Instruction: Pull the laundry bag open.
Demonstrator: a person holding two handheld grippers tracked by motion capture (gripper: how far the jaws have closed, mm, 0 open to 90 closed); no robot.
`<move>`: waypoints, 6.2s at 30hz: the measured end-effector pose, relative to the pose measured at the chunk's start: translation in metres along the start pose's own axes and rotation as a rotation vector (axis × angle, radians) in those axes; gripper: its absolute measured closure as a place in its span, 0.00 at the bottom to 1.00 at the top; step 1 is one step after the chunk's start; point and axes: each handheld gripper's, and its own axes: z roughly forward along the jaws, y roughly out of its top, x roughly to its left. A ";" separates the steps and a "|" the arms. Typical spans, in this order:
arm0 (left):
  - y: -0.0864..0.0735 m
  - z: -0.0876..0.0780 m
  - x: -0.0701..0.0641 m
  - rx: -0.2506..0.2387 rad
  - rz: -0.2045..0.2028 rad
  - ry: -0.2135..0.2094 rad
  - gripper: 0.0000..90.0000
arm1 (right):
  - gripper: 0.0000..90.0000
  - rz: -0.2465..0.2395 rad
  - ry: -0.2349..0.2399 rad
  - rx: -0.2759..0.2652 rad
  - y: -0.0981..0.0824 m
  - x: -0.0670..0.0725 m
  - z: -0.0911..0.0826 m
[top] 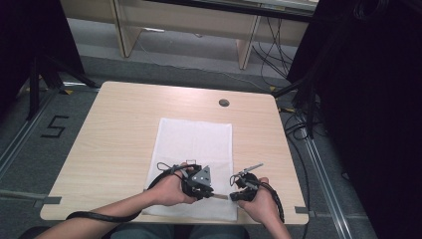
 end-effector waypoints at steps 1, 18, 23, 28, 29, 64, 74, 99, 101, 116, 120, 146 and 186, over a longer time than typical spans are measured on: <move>0.000 0.000 0.000 0.001 0.000 -0.003 0.91 | 1.00 -0.009 -0.003 -0.003 0.000 -0.001 0.000; -0.001 -0.003 0.001 -0.005 0.024 0.001 0.91 | 1.00 -0.003 -0.005 -0.003 0.000 -0.001 0.000; 0.001 -0.008 0.002 0.006 0.030 0.003 0.91 | 1.00 0.010 -0.005 -0.002 0.000 0.000 0.000; -0.002 -0.010 0.002 -0.007 0.012 0.003 0.91 | 1.00 0.007 -0.005 0.002 0.000 0.000 0.000; -0.003 -0.010 0.001 -0.006 0.012 0.005 0.91 | 1.00 -0.015 -0.004 -0.004 0.000 -0.001 0.000; -0.004 -0.015 0.002 -0.007 0.018 -0.004 0.91 | 1.00 -0.016 -0.005 -0.007 0.000 -0.001 0.000; -0.006 -0.018 0.003 -0.004 0.029 0.000 0.91 | 1.00 0.002 0.000 -0.004 0.000 0.000 0.000; -0.010 -0.020 0.001 -0.011 0.005 0.002 0.91 | 1.00 0.006 -0.006 0.003 0.000 -0.001 0.000; -0.011 -0.020 0.000 -0.006 0.009 0.005 0.91 | 1.00 0.001 -0.005 0.001 0.000 -0.001 0.000; -0.014 -0.025 0.001 -0.006 -0.003 0.001 0.91 | 1.00 0.009 -0.002 0.004 0.000 0.000 0.000; -0.015 -0.026 0.001 -0.007 -0.012 0.003 0.91 | 1.00 0.024 -0.002 0.009 0.000 0.001 -0.001; -0.018 -0.031 0.001 0.004 0.006 0.012 0.91 | 1.00 -0.006 -0.006 -0.008 0.000 -0.001 0.000; -0.026 -0.039 0.002 0.002 -0.007 0.009 0.91 | 1.00 0.008 -0.010 0.005 0.000 0.000 0.000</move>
